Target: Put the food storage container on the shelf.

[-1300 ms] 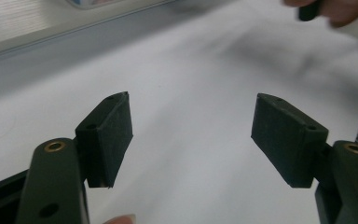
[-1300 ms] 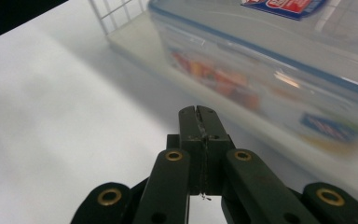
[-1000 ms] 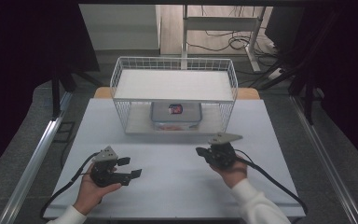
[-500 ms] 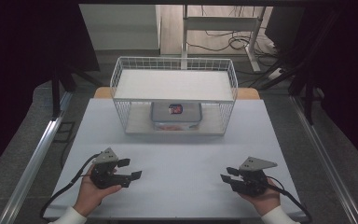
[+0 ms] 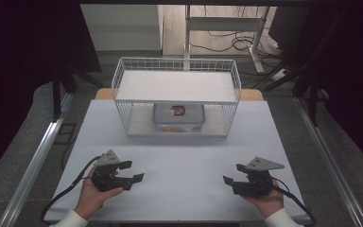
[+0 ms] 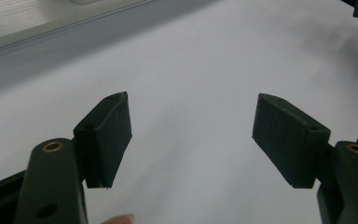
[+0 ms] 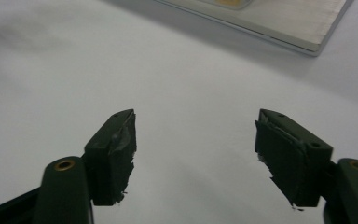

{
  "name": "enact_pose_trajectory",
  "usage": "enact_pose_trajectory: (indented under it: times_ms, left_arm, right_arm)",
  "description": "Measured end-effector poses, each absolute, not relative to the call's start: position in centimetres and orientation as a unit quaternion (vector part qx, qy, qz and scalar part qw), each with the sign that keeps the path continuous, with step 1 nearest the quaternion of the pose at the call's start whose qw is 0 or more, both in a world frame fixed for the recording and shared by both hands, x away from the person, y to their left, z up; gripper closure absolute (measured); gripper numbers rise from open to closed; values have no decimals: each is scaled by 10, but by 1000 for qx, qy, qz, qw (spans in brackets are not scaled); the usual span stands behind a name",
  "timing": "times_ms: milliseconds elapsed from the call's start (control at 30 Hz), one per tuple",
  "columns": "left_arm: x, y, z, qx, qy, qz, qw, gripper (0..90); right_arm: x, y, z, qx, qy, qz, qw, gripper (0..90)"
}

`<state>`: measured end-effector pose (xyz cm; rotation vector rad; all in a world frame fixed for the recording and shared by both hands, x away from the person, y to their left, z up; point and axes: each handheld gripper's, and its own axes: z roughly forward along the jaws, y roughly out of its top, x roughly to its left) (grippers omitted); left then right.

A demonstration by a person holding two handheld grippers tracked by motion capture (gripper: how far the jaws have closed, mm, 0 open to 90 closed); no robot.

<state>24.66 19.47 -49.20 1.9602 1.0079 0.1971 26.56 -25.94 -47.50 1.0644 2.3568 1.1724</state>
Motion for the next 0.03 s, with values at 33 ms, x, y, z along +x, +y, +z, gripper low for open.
enact_pose_trajectory:
  times_ms: [33]
  left_arm:
    - [247, 194, -492, 793, 407, 79, 447, 279]
  right_arm:
    - [266, -260, -475, 372, 820, 408, 152, 267]
